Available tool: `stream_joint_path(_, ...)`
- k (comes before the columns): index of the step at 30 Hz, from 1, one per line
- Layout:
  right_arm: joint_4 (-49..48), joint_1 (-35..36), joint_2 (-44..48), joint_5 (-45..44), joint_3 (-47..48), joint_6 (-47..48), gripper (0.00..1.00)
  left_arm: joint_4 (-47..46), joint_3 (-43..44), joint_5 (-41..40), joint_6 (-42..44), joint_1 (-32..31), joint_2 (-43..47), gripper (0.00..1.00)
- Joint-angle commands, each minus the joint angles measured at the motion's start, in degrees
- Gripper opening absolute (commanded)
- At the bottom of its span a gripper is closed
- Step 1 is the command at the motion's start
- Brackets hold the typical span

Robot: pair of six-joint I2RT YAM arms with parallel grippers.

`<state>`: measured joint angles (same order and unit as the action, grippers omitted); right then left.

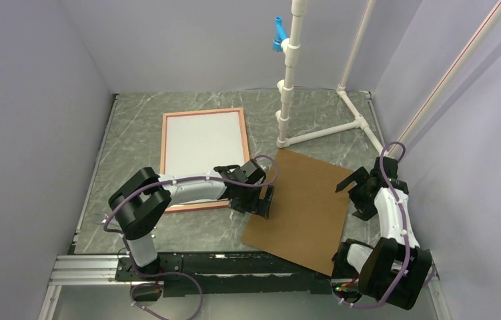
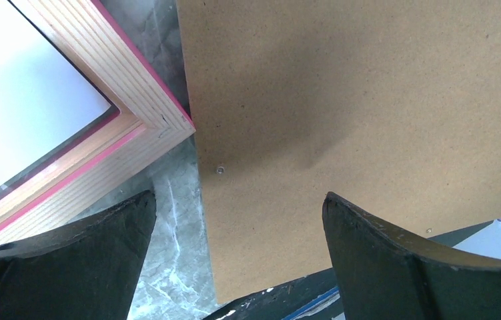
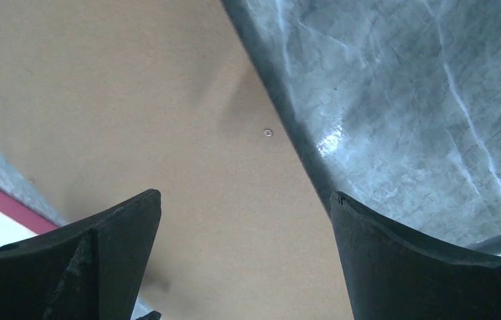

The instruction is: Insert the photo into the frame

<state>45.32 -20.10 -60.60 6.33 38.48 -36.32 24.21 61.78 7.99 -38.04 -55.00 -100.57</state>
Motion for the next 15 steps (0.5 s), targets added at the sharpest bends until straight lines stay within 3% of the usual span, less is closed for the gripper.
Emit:
stream_joint_path(1,-4.48,-0.81,-2.89,2.66,-5.61,-2.49,1.0,0.94,0.78,-1.98,-1.58,-0.11,-3.05,0.99)
stream_joint_path(7,-9.65,-0.94,-7.77,4.36,-10.57,-3.15,1.0,-2.88,-2.1,0.42,-2.92,1.12,-3.66,0.99)
stream_joint_path(15,-14.57,-0.88,-8.82,14.51,-14.17,-0.21,1.0,-12.97,-6.5,8.67,-4.91,2.22,-4.64,0.99)
